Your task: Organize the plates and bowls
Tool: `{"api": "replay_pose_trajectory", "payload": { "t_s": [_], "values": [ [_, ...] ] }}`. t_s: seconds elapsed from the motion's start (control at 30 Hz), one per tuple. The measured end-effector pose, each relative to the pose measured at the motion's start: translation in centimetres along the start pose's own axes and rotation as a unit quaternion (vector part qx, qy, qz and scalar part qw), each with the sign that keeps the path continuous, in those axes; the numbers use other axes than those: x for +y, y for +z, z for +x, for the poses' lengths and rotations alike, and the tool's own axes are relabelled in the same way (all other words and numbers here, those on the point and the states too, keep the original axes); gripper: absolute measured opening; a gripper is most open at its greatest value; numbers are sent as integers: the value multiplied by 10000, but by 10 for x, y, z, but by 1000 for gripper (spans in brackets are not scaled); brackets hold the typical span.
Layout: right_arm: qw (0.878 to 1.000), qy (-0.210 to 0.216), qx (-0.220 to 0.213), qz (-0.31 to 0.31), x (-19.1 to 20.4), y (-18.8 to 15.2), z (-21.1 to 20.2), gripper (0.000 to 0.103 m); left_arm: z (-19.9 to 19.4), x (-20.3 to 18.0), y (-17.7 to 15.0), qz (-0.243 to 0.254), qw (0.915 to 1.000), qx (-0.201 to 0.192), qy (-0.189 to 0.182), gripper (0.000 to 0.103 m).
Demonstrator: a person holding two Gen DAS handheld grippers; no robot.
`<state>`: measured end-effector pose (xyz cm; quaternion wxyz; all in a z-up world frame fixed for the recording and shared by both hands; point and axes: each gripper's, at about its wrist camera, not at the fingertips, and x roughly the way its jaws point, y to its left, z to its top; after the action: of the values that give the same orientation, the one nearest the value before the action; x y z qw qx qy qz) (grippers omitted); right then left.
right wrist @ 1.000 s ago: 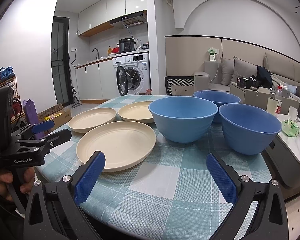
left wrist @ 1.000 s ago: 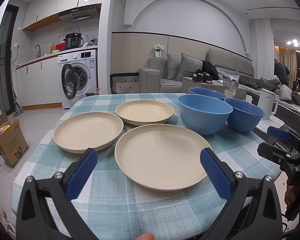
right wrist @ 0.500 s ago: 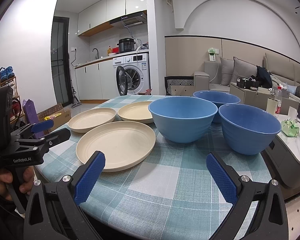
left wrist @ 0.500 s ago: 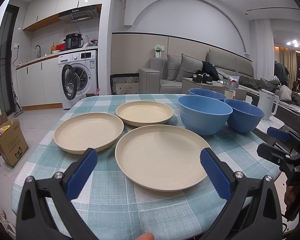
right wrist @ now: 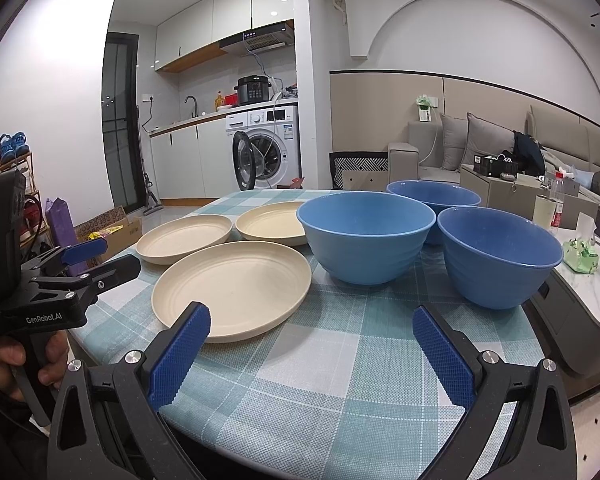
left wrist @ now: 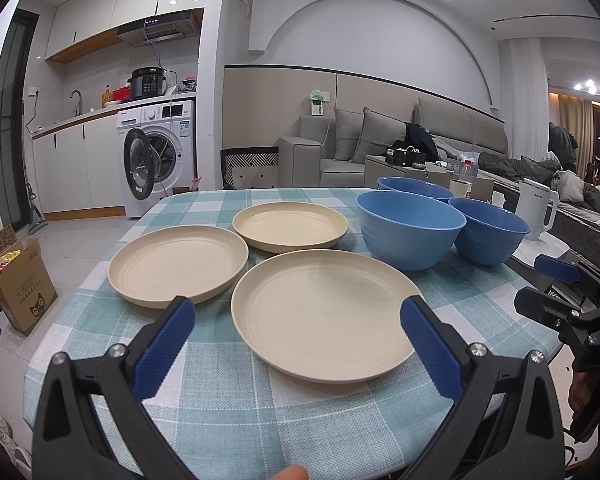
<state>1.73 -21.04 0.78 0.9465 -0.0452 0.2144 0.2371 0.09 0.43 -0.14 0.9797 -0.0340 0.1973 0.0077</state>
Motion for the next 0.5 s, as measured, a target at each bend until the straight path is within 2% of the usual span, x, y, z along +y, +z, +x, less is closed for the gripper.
{"api": "replay_pose_trajectory", "payload": {
  "t_s": [0.5],
  "values": [
    [10000, 12, -2, 6, 0, 0, 0, 103, -1, 1, 1, 8, 10000, -5, 10, 103]
  ]
}}
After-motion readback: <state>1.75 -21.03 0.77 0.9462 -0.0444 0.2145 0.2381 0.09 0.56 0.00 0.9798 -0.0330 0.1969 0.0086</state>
